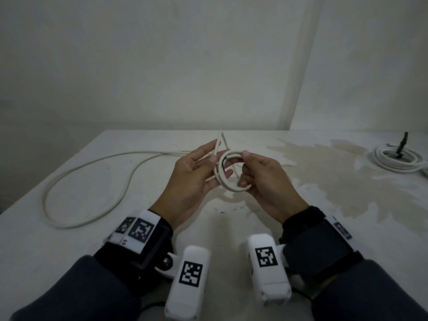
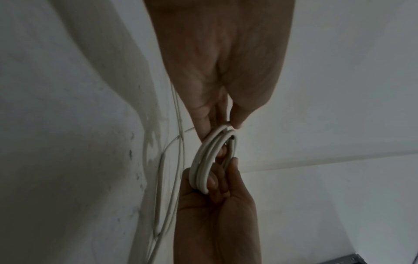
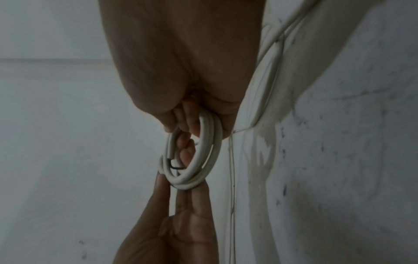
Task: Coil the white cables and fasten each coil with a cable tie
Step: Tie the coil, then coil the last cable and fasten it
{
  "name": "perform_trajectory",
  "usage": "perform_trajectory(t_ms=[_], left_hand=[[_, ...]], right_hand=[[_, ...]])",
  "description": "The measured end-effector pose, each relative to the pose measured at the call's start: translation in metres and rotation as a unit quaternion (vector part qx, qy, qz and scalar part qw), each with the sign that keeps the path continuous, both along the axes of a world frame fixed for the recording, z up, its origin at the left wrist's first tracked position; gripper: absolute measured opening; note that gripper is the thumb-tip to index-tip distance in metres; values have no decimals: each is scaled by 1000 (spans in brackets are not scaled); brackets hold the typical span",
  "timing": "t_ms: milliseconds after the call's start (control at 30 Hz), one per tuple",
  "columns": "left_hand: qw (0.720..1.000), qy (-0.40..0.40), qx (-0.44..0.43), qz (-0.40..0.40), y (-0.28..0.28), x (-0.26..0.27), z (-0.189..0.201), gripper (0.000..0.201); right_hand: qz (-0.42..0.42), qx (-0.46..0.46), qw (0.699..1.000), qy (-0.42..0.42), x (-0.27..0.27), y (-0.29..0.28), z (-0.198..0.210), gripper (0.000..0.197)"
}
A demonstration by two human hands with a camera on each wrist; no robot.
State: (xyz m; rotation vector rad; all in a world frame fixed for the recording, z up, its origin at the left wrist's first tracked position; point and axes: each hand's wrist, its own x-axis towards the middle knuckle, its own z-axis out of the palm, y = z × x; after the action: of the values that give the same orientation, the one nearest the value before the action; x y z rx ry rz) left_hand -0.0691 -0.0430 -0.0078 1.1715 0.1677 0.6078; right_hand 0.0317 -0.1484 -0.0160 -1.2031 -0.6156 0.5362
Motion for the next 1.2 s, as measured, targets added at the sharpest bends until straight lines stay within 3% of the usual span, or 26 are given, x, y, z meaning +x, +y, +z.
perform_trajectory(t_ms=[200, 467, 567, 667, 767, 867, 1000, 1067, 1133, 1200], left_hand=[[998, 38, -18, -41, 0, 1, -1, 30], [997, 64, 45, -18, -1, 4, 0, 35], [990, 64, 126, 18, -2, 5, -2, 23], [966, 51, 244, 67, -1, 4, 0, 24], [932, 35, 349, 94, -1, 5, 10, 24], [892, 28, 441, 92, 0, 11, 15, 23], [864, 11, 497, 84, 0, 24, 18, 23], [865, -6, 496, 80, -2, 30, 23, 22], [871, -21, 486, 72, -6, 35, 27, 21], [884, -40, 461, 68, -11, 38, 30, 22]], right_hand=[[-5, -26, 999, -20, -2, -1, 1, 14], [49, -41, 991, -114, -5, -4, 3, 34], [40, -53, 986, -150, -6, -3, 5, 27], [8, -53, 978, -202, -7, -3, 9, 20], [-32, -75, 951, -297, 2, -10, 15, 25], [-116, -177, 897, -387, 19, -22, 13, 36], [-213, -183, 854, -437, 25, -28, 17, 35], [-182, -133, 879, -420, 28, -30, 20, 27], [-128, -71, 926, -347, 30, -33, 22, 17], [-87, -29, 955, -281, 30, -36, 26, 15]])
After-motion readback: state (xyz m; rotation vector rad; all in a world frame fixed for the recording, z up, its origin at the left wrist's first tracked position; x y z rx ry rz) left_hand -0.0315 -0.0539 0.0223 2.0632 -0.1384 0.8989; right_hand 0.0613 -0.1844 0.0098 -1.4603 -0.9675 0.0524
